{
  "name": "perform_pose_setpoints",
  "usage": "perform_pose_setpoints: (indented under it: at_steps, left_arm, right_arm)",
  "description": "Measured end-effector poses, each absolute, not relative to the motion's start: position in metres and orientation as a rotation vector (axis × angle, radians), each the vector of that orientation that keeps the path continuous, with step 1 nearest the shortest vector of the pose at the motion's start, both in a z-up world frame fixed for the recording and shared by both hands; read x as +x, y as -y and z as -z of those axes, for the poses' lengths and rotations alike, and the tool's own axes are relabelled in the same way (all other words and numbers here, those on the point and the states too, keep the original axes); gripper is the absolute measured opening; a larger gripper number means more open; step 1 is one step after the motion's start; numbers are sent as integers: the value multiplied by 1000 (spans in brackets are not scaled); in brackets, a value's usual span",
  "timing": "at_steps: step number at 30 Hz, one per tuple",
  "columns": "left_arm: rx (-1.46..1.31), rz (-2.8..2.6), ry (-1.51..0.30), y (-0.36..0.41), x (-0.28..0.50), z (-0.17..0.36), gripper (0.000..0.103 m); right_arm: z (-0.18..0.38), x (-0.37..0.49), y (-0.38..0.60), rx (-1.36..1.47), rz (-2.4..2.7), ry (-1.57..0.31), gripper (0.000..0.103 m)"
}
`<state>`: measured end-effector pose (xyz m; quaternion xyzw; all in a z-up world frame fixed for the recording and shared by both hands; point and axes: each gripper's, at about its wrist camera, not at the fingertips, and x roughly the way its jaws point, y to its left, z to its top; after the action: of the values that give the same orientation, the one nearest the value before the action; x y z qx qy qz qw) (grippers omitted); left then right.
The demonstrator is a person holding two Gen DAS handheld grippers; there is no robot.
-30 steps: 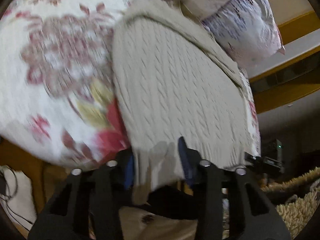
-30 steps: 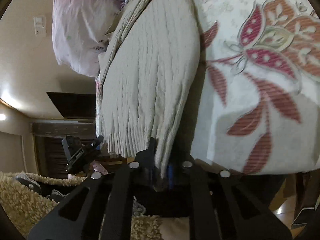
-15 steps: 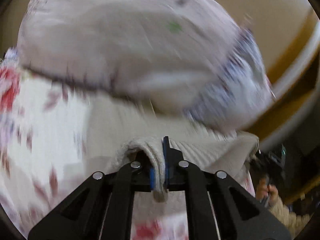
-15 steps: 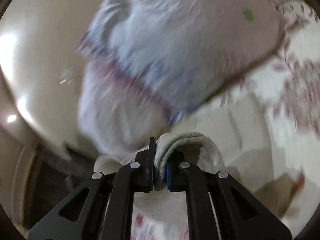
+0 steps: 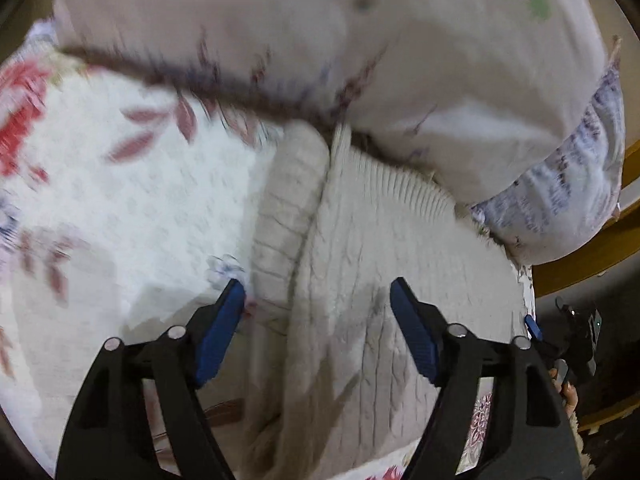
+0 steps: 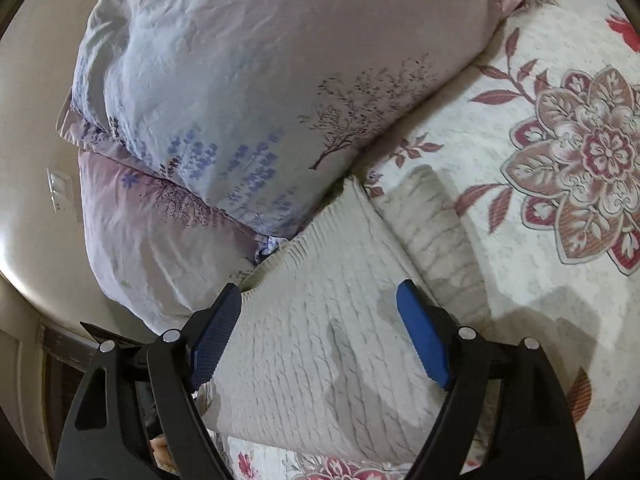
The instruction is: Fold small clothes
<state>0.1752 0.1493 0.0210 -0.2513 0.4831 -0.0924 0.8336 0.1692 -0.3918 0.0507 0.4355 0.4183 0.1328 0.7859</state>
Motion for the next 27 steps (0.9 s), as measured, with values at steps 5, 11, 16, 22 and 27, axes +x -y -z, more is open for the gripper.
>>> perform_pose_setpoints:
  at_steps: [5,11,16,22,27]
  left_arm:
    - [-676,219,-1046,-141,188,-16,17]
    - [-757,466,-880,-67,175,-92,15]
    - [-799,759,-884,82,205,-116,18]
    - [-771,896,-995,164,211,-100,69]
    - [-503,570,-1007,96,208,-85,84]
  right_arm:
    - [-51,167,400,936,-313,-919,82]
    - [-68,157,438,897,-294,-883,82]
    - [-81,160,471,856,-248,-845,82]
    - [-68,180,486,878,-271,-927,94]
    - [-50,198,471,862,-339,-1038,99]
